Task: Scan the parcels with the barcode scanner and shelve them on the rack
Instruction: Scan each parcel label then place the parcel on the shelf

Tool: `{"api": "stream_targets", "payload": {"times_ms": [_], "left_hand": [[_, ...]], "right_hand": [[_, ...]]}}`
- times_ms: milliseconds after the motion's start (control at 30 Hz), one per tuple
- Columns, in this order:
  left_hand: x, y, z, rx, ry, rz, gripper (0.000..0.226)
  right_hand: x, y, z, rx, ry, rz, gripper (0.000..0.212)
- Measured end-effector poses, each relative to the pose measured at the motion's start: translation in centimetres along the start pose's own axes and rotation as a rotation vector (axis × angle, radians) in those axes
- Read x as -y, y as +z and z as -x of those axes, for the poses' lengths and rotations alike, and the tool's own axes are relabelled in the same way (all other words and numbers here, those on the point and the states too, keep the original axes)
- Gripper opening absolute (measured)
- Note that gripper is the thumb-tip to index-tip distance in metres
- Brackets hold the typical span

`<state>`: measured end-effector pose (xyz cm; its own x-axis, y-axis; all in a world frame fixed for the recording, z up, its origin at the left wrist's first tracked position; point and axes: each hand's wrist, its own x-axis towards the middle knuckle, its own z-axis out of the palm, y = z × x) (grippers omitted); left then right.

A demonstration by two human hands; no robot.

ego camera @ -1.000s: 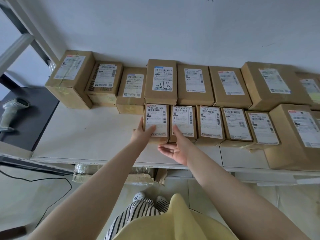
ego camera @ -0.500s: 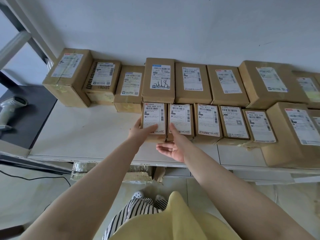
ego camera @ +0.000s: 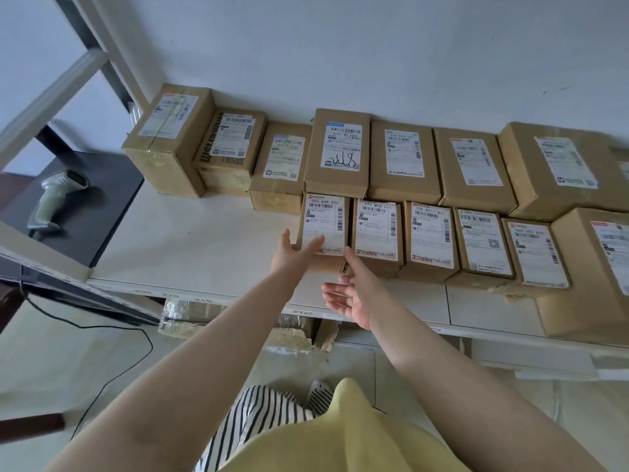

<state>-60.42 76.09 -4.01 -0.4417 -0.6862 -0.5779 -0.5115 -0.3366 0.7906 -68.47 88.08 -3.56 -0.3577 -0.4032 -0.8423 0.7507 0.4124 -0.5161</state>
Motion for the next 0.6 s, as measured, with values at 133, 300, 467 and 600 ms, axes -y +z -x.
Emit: {"api": "stream_targets", "payload": {"times_ms": [133, 300, 467, 600], "left_hand": [[1.1, -1.8, 1.1, -0.032, 0.011, 0.083, 0.079], [3.9, -6.5, 2.5, -0.063, -0.03, 0.257, 0.045], [8.4, -14.7, 4.6, -0.164, -0.1, 0.499, 0.026], [12.5, -23.5, 7.8, -0.277, -0.136, 0.593, 0.013]], "right_hand": [[-1.2, 1.2, 0.4, -0.076, -0.044, 0.044, 0.063], [-3.4, 4.6, 1.7, -0.065, -0.157, 0.071, 0.04], [-6.9, 12.8, 2.6, 0.042, -0.294, 0.186, 0.024], [-11.5, 21.2, 3.6, 0.144, -0.31, 0.273, 0.02]]}}
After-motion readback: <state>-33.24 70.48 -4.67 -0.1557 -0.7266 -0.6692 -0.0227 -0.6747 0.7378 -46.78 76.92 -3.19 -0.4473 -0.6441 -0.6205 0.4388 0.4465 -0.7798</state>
